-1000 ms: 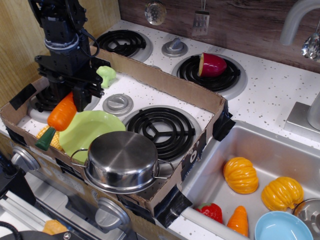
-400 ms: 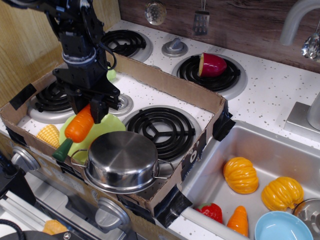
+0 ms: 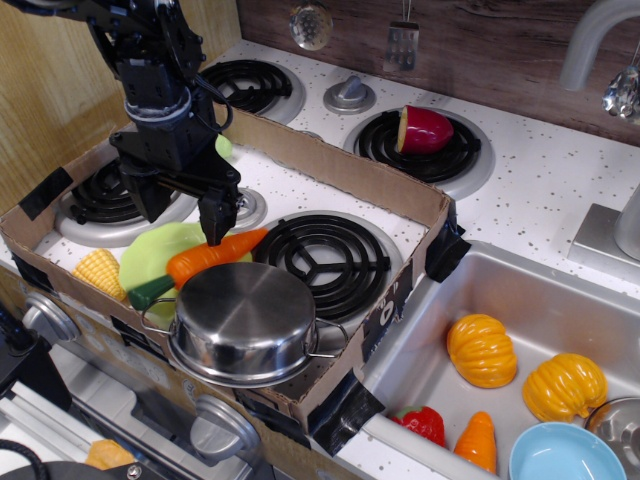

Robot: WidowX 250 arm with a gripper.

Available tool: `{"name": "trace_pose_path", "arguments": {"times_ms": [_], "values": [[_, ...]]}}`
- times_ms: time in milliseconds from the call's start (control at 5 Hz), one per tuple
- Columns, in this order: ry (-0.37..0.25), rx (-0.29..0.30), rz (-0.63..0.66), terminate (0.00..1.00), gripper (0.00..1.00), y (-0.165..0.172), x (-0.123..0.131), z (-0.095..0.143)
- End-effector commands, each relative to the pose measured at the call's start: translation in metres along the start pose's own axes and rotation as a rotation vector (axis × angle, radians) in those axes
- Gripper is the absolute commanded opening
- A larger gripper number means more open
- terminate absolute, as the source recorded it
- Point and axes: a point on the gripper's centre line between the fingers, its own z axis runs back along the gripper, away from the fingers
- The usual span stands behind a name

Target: Put carrot on plate

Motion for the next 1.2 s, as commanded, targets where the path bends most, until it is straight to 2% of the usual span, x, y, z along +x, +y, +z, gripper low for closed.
{"name": "trace_pose_path", "arguments": {"times_ms": [0,200,400,600,800,1000], "values": [[-0.046,0.113,-0.054,0.00,1.00,0.012,0.017,0.038],[-0.062,0.227,-0.030,0.00,1.00,0.021,0.026,0.088],[-0.093,0.254,0.041,0.00,1.00,0.024,0.032,0.138],[-0.108,0.268,0.120,0.00,1.00,0.011,0.043,0.187],[-0.100,0.210,0.184,0.00,1.00,-0.004,0.051,0.210],[-0.072,0.142,0.229,1.00,1.00,-0.015,0.058,0.223]]}}
